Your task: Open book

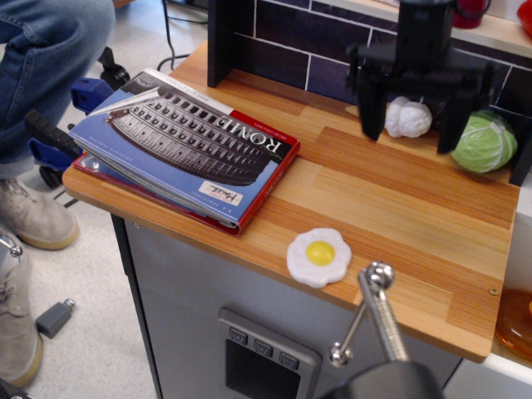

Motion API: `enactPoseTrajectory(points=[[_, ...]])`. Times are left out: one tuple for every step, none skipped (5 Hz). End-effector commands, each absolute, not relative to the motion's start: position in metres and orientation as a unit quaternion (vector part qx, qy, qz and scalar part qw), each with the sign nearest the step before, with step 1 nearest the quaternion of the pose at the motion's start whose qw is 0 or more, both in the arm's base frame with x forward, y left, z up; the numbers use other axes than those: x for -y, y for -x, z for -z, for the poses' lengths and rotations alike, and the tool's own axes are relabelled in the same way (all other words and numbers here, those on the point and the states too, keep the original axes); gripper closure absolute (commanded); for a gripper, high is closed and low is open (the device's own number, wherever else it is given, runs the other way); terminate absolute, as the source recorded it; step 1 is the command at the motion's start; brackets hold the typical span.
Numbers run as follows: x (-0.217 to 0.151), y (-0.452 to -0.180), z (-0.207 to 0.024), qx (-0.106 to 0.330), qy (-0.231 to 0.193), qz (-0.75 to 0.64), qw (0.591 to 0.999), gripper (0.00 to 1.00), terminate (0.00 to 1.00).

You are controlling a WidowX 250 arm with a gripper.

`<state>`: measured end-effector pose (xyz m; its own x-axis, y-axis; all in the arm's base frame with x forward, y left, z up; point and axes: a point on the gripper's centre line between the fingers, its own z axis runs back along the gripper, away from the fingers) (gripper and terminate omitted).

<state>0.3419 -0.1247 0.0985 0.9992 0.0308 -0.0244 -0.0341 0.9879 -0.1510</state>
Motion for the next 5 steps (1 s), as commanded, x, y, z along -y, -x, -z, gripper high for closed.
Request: enactPoseTrajectory(points=[[0.047, -0.371, -0.135, 0.025, 0.053, -0.014, 0.998, 0.00, 0.00], [-0.001, -0.381, -0.130, 0.020, 0.051, -0.005, 0.998, 0.00, 0.00], [-0.051, -0.379, -0.111, -0.003, 0.037, 0.000, 0.999, 0.00, 0.00], [-0.084, -0.377, -0.099, -0.020, 0.021, 0.003, 1.000, 0.00, 0.00], [-0.097, -0.378, -0.097, -0.019, 0.007, 0.008, 1.000, 0.00, 0.00]])
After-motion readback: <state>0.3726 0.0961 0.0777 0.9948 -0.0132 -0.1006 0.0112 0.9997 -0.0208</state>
